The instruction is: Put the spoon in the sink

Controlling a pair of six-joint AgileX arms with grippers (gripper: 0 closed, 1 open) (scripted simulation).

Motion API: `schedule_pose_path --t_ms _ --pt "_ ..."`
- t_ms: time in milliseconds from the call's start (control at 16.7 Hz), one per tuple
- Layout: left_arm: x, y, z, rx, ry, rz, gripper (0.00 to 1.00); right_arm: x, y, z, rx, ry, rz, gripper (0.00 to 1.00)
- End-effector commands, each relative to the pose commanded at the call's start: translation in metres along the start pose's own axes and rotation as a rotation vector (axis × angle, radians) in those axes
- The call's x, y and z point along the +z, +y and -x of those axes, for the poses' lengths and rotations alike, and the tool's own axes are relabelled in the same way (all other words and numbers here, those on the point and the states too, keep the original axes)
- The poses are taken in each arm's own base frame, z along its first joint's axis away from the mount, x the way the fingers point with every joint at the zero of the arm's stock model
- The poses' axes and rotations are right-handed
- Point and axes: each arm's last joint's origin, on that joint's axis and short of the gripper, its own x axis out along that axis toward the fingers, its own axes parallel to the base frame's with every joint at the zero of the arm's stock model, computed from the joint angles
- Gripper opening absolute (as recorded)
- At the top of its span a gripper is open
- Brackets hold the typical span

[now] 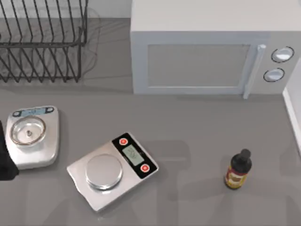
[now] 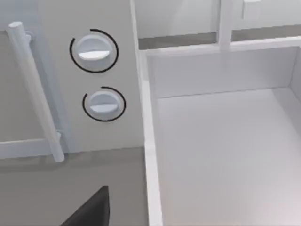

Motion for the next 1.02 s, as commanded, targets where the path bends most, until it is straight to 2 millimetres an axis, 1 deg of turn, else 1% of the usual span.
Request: schedule_pose_path --t_ms 180,420,540,660,780,900,1020 --pt "0.0 0.0 0.0 0.0 0.0 0.0 1.0 0.011 -0.004 -0.012 -0.069 0.301 -0.078 1.0" --pt "0.0 0.0 0.0 0.0 0.0 0.0 1.0 0.018 -0.013 -0.038 -0.196 0.756 -0.202 1.0" --pt "0.0 0.0 0.0 0.0 0.0 0.0 1.0 0.023 -0.019 -0.051 -0.259 0.936 -0.261 1.0" --pt "0.0 0.0 0.0 0.0 0.0 0.0 1.0 0.028 -0.024 -0.063 -0.313 1.069 -0.312 1.0" --pt "0.0 0.0 0.0 0.0 0.0 0.0 1.0 0.033 -0.029 -0.073 -0.355 1.165 -0.353 1.0" --pt "0.0 0.0 0.0 0.0 0.0 0.0 1.0 0.036 -0.032 -0.081 -0.384 1.229 -0.38 1.0" --pt "0.0 0.0 0.0 0.0 0.0 0.0 1.0 0.038 -0.033 -0.084 -0.395 1.253 -0.391 1.0"
